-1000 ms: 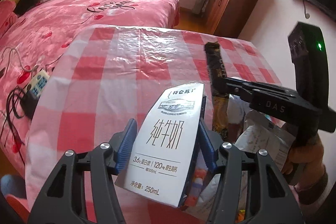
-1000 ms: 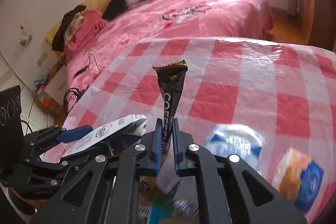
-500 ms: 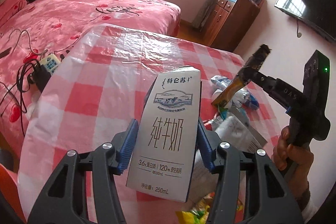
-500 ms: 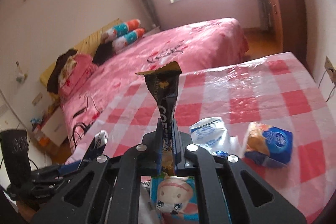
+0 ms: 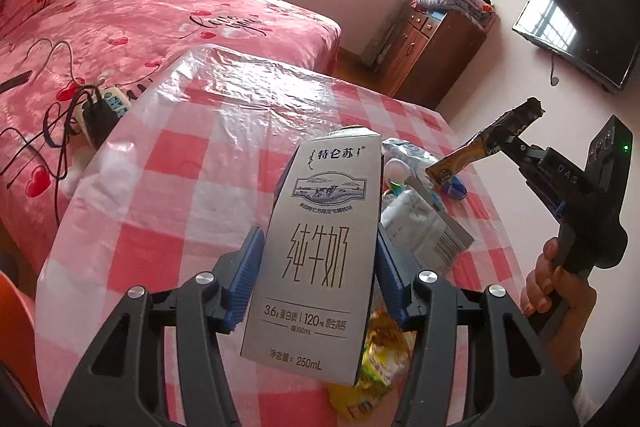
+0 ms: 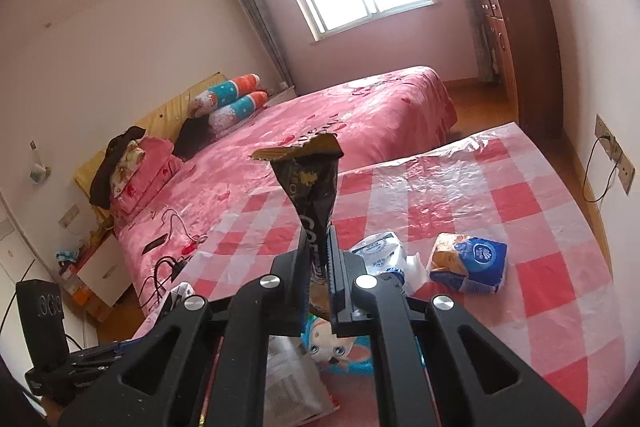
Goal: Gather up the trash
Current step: 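Lift both held items and carry them over the orange bucket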
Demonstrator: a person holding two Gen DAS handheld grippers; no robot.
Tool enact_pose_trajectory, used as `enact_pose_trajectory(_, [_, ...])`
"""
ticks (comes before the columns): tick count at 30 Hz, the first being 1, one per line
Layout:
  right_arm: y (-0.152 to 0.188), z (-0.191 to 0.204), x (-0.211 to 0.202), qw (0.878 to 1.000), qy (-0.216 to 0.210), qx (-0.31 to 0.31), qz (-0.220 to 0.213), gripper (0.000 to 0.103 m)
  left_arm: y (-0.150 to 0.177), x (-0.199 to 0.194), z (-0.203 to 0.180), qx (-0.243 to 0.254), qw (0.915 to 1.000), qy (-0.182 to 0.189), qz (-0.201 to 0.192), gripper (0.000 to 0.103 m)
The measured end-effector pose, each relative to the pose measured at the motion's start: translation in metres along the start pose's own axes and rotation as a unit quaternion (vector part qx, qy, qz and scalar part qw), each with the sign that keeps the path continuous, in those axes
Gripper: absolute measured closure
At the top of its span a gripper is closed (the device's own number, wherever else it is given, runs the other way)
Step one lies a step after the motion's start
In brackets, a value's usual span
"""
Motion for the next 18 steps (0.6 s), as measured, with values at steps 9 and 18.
enact_pose_trajectory(9, [0.01,0.024,-0.029,1.0,-0.017,-0.015,0.006,0.095,0.018,-0.023,0.007,-0.011,0.9999,0.006,-0.005,0.048])
enact_pose_trajectory(18, [0.032,0.064,-0.047,0.998,-0.04,-0.04,0.028,0.095,0.034,-0.045,0.015,-0.02,0.9996,0.011,-0.016,0.048])
Point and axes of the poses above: each gripper's, at about its wrist camera, not at the fingertips, and x roughly the way its jaws point, z to its left, y to its underside, the point moved 3 cm from there along x, roughly the way its jaws point, and after that the axes turned 7 degrees about y, right-handed, at the moved point
